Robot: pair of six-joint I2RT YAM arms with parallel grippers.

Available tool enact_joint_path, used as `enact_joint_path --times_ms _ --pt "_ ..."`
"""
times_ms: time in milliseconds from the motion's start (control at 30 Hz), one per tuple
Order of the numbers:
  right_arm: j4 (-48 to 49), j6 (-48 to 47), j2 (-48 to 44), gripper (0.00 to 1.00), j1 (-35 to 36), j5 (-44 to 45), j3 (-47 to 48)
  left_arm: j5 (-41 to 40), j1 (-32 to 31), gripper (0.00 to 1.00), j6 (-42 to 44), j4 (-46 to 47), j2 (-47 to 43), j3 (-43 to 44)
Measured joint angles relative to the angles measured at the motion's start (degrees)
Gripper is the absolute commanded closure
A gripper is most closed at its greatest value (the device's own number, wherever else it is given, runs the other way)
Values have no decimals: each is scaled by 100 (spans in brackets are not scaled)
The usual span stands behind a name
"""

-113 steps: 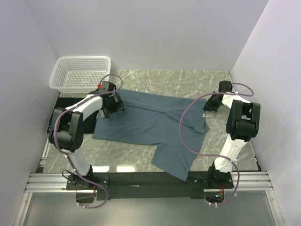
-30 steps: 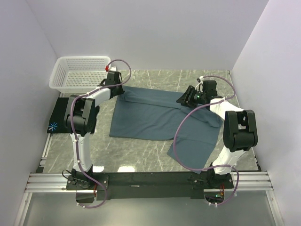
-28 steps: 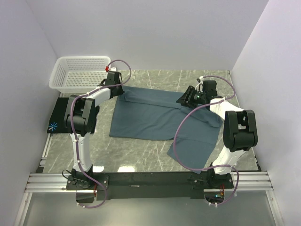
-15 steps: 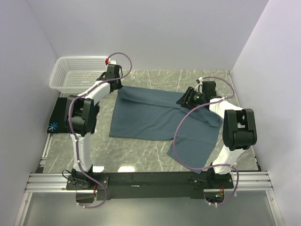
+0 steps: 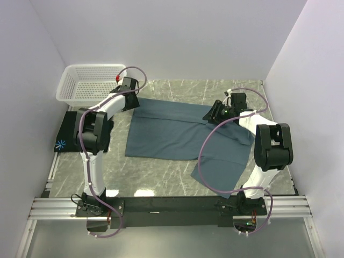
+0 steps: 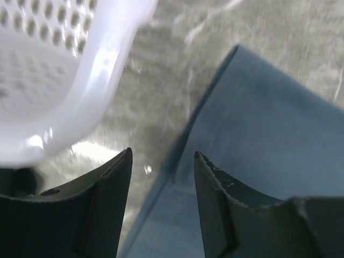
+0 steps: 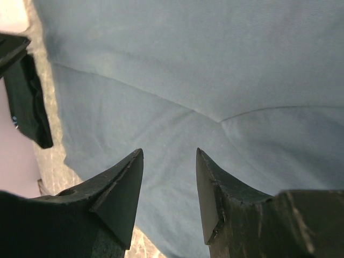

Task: Fold and stack the t-shirts
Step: Fold the tshirt

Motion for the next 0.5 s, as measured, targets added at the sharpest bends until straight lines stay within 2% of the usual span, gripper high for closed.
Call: enact_joint_path --times_ms 200,300,400,433,500 --pt "-90 87 -20 50 -149 376 -4 498 2 42 -577 -17 -420 -409" --pt "-186 240 -184 50 -505 752 -92 728 -35 37 -717 -96 -713 -448" --pt "-323 332 -540 50 -780 1276 -262 870 -94 28 -721 -170 -1154 -616" --pt "-382 350 -708 50 -817 1478 -356 894 -107 19 -695 -223 -1362 -732" --pt "-501 356 -1058 49 -807 1812 -546 896 -127 15 -634 -339 -1821 -1016"
